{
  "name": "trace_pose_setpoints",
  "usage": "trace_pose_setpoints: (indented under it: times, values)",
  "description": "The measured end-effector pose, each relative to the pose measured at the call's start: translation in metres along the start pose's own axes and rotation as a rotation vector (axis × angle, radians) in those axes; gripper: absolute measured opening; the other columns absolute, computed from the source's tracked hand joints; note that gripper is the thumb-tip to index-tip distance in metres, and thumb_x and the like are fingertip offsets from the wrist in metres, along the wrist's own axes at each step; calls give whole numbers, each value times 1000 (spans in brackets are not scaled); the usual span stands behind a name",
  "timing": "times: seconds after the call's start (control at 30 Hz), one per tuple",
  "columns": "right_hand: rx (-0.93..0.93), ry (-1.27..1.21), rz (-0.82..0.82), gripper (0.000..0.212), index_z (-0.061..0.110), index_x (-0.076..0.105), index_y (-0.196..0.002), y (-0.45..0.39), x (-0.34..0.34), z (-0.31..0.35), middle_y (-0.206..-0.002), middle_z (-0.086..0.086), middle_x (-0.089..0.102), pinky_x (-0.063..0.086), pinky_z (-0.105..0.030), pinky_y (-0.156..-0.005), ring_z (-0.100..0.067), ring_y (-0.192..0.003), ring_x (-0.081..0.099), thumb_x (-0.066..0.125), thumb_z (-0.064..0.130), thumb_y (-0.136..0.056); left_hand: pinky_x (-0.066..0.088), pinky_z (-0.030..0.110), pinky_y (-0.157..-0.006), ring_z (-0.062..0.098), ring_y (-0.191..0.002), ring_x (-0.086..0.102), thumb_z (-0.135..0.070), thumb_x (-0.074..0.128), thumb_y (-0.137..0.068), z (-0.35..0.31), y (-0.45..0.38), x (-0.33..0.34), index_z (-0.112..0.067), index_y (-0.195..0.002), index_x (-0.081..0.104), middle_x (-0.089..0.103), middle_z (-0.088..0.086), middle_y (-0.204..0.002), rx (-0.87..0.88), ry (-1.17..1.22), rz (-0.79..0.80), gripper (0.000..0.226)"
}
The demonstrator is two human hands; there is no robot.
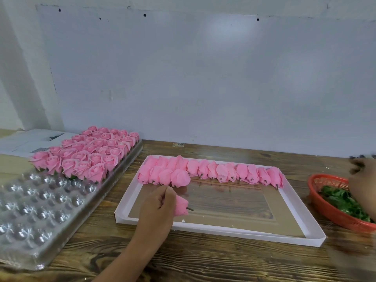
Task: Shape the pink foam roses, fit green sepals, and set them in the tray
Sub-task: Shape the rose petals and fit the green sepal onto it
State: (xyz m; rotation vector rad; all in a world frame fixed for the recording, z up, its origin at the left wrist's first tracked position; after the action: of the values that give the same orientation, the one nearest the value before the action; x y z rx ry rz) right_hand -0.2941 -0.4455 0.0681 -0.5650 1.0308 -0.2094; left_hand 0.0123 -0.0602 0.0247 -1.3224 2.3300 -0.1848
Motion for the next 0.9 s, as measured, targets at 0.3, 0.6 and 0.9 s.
trace_pose_setpoints:
  times: [0.3,0.6,0.9]
  values:
    - [152,-935,214,36,25,70,-80,62,-32,107,-78,3,74,55,-15,-53,-7,-64,73,51,-1,-94,37,19,-52,4,-54,42,-23,44,-98,2,-1,0,-7,-68,47,46,-11,-59,25,-16,-30,35]
    - [80,-1029,513,25,11,69,-85,142,0,184,-58,4,69,39,-13,-40,-2,-37,47,56,-10,-92,39,31,-53,12,-57,46,-22,45,-100,1,0,0,-11,-67,50,45,-5,-60,-11,29,-13,35]
    - [86,-1053,797,45,25,69,-86,210,12,244,-79,4,69,44,-12,-56,7,-52,53,45,-12,-89,39,35,-53,12,-57,47,-28,42,-98,1,0,0,-5,-71,51,51,10,-70,11,8,-44,36]
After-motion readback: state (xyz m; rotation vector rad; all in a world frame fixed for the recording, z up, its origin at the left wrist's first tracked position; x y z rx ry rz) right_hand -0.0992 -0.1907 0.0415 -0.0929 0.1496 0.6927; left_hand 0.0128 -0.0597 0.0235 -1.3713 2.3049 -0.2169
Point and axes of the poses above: each hand's wrist, its own y-axis away from the middle knuckle, its own x-axis out of the palm, z = x × y, the point moved 2 cm from there along -y, towards the middle knuckle
